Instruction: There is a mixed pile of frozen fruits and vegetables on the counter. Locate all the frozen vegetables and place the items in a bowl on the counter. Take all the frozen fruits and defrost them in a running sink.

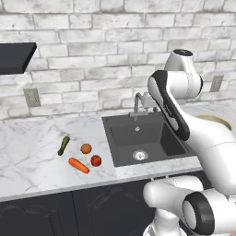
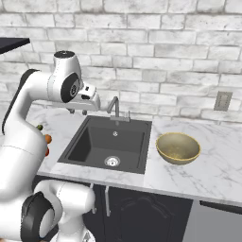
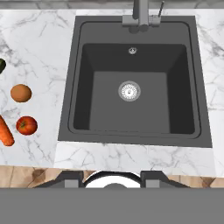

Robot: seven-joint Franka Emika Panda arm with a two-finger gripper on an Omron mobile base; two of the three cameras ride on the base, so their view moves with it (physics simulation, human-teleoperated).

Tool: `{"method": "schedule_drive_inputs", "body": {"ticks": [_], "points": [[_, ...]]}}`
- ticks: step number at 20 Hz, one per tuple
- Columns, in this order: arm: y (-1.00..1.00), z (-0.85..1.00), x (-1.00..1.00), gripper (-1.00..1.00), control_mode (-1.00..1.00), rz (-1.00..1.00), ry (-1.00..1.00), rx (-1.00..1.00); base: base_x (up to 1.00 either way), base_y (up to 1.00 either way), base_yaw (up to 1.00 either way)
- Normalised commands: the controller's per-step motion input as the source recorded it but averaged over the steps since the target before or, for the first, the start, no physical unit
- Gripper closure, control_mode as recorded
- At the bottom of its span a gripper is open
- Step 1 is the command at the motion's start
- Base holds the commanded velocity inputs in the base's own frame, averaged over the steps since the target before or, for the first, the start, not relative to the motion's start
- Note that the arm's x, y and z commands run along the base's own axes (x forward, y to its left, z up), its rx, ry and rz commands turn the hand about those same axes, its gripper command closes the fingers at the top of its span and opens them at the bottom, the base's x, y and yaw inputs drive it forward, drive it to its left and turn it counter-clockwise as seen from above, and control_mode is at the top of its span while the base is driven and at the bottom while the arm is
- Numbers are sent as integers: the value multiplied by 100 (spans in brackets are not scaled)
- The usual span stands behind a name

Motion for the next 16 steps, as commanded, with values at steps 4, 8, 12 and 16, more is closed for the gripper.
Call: {"method": "schedule_drive_inputs", "body": {"ticks": [4, 8, 12, 16], "points": [[1, 0, -3, -100, -100, 0, -3, 0, 0, 0, 0], [10, 0, -1, -100, -100, 0, -1, -3, 0, 0, 0], [14, 0, 0, -100, -100, 0, 0, 0, 0, 0, 0], [22, 0, 0, -100, -100, 0, 0, 0, 0, 0, 0]]}}
